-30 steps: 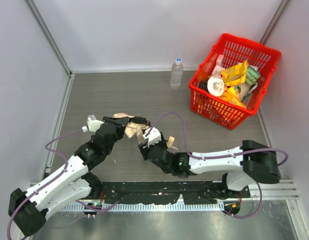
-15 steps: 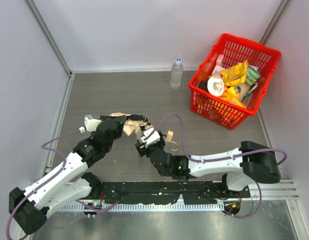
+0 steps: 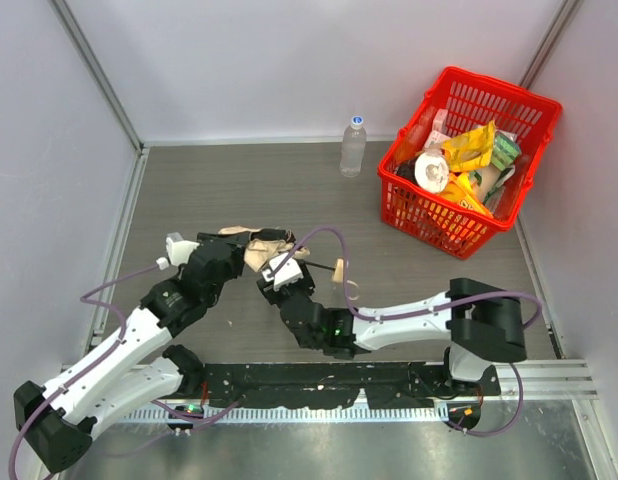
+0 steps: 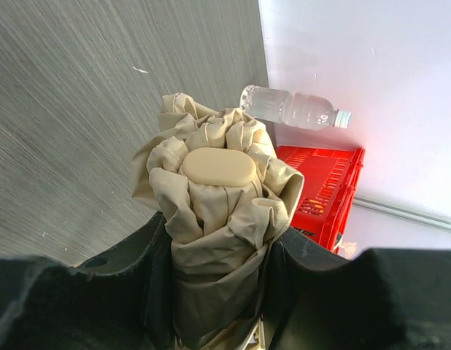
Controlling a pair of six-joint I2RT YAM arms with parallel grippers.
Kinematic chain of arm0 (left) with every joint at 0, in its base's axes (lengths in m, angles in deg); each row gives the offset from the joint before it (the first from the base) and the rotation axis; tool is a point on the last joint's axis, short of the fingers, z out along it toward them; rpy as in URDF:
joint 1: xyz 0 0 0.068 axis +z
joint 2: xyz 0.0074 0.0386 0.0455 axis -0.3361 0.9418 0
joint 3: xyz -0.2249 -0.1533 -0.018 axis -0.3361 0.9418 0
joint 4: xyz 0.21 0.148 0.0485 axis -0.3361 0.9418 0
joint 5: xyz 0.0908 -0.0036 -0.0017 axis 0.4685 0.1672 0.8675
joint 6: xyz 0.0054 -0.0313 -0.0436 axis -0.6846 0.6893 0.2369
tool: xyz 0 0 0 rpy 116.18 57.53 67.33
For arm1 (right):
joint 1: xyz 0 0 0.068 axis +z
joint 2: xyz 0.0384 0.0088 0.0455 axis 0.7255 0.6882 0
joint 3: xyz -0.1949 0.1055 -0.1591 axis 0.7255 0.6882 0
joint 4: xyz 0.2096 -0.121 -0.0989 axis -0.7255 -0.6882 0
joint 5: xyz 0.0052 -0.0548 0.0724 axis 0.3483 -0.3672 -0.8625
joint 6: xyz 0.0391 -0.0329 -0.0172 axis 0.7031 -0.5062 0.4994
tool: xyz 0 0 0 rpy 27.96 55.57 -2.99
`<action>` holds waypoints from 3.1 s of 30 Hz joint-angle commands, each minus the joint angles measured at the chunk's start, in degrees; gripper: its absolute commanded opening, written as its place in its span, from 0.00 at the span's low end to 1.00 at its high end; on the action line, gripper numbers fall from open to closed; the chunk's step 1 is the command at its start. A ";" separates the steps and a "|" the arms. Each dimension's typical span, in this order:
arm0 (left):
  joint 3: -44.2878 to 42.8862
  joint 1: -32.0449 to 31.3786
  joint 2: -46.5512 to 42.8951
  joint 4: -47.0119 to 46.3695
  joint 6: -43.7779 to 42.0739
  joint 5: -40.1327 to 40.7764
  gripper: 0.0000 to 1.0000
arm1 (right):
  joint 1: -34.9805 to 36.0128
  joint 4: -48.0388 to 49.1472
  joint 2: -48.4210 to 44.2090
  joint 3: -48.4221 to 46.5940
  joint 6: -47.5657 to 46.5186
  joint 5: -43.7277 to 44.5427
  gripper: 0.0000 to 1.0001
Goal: Put away the umbrella
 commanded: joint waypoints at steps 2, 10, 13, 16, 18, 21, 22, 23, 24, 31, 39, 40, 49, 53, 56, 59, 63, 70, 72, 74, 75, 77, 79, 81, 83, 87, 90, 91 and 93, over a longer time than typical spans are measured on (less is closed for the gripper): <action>-4.17 0.16 -2.60 -0.61 3.17 2.75 0.00 | 0.17 9.81 4.82 -4.14 -8.64 14.11 0.48; -2.33 0.16 -3.22 -5.60 4.32 2.23 0.00 | 1.14 4.47 -4.47 3.40 0.92 -11.13 0.01; -0.49 0.15 -3.92 -10.70 2.74 1.09 0.00 | -5.07 -0.89 -10.01 5.08 12.84 -40.79 0.01; 4.86 0.07 -5.59 -22.36 2.03 -0.93 0.00 | -12.03 3.92 -10.73 6.48 26.74 -65.81 0.01; 7.60 0.16 -5.94 -28.10 2.91 -2.78 0.00 | -15.37 14.19 -8.89 8.24 37.11 -78.12 0.01; 10.24 0.16 -6.03 -32.41 6.07 -5.42 0.00 | -16.26 20.55 -8.01 10.09 45.22 -81.77 0.01; 10.94 0.16 -6.21 -34.00 6.95 -5.77 0.00 | -16.44 18.98 -8.09 10.18 43.49 -81.68 0.01; 11.21 0.16 -6.64 -34.88 7.30 -5.69 0.00 | -16.26 14.53 -8.79 10.53 41.91 -79.59 0.01; 11.04 0.16 -6.99 -35.33 7.04 -5.08 0.00 | -16.35 12.22 -9.49 11.23 39.46 -76.70 0.01; 8.23 0.16 -6.74 -39.11 6.25 -6.38 0.00 | -16.17 23.66 -7.31 17.12 35.04 -78.85 0.03; 7.70 0.16 -5.94 -40.07 2.31 -9.73 0.00 | -14.94 38.31 -7.12 11.95 50.41 -92.14 0.02; 7.96 0.16 -6.12 -40.08 1.34 -9.99 0.00 | -14.94 36.91 -8.69 11.07 50.59 -91.97 0.01; 8.84 0.07 -8.75 -40.87 0.19 -10.17 0.00 | -15.82 8.99 -15.11 11.15 41.60 -82.70 0.18; 5.68 0.07 -9.55 -37.54 -0.95 -9.73 0.00 | -13.29 -15.98 -20.46 10.19 29.62 -56.82 0.31; 1.91 0.15 -9.90 -32.19 -3.41 -9.38 0.00 | -10.82 -28.12 -24.25 10.44 27.84 -40.32 0.37; -2.48 0.16 -9.64 -25.33 -6.40 -9.03 0.00 | -6.43 -29.99 -29.26 13.33 28.88 -27.03 0.29; -3.99 0.16 -9.11 -21.80 -7.37 -8.50 0.00 | -3.08 -18.60 -33.31 18.25 26.26 -28.76 0.01; -4.17 0.07 -8.76 -20.39 -11.94 -5.17 0.00 | -2.99 -2.94 -29.03 13.01 31.42 -70.35 0.01; -3.91 0.07 -8.49 -21.88 -14.04 -4.20 0.00 | -2.55 3.74 -26.12 10.81 36.69 -79.72 0.01; -3.82 0.16 -8.23 -21.79 -14.49 -3.84 0.00 | -2.29 10.25 -24.10 9.40 41.79 -85.01 0.01; -3.21 0.07 -8.14 -22.93 -13.97 -4.02 0.00 | -2.29 14.01 -22.78 8.78 44.42 -87.98 0.01; -1.63 0.16 -8.14 -26.26 -11.86 -4.54 0.00 | -2.29 14.05 -21.98 7.02 44.53 -89.15 0.01; -1.53 0.16 -7.88 -26.63 -9.67 -4.98 0.00 | -2.37 9.59 -22.50 6.58 40.52 -87.06 0.01; -1.88 0.16 -8.14 -27.15 -8.87 -4.90 0.00 | -2.38 -2.09 -24.34 6.57 33.16 -79.54 0.01; -2.93 0.16 -8.58 -26.63 -9.04 -4.72 0.00 | -2.38 -10.10 -26.01 8.59 27.69 -69.88 0.01; -5.75 0.16 -8.84 -25.84 -12.46 -4.55 0.00 | -2.29 -7.87 -28.30 11.06 26.85 -77.17 0.01; -5.58 0.07 -8.67 -25.31 -14.31 -4.11 0.00 | -1.85 13.35 -26.05 8.88 40.79 -88.41 0.01; -4.79 0.15 -8.76 -26.18 -14.32 -4.10 0.00 | -1.59 16.65 -24.63 5.64 43.88 -90.45 0.01; -2.95 0.07 -8.67 -28.02 -13.00 -4.28 0.00 | -1.23 22.72 -19.71 0.72 50.58 -93.98 0.01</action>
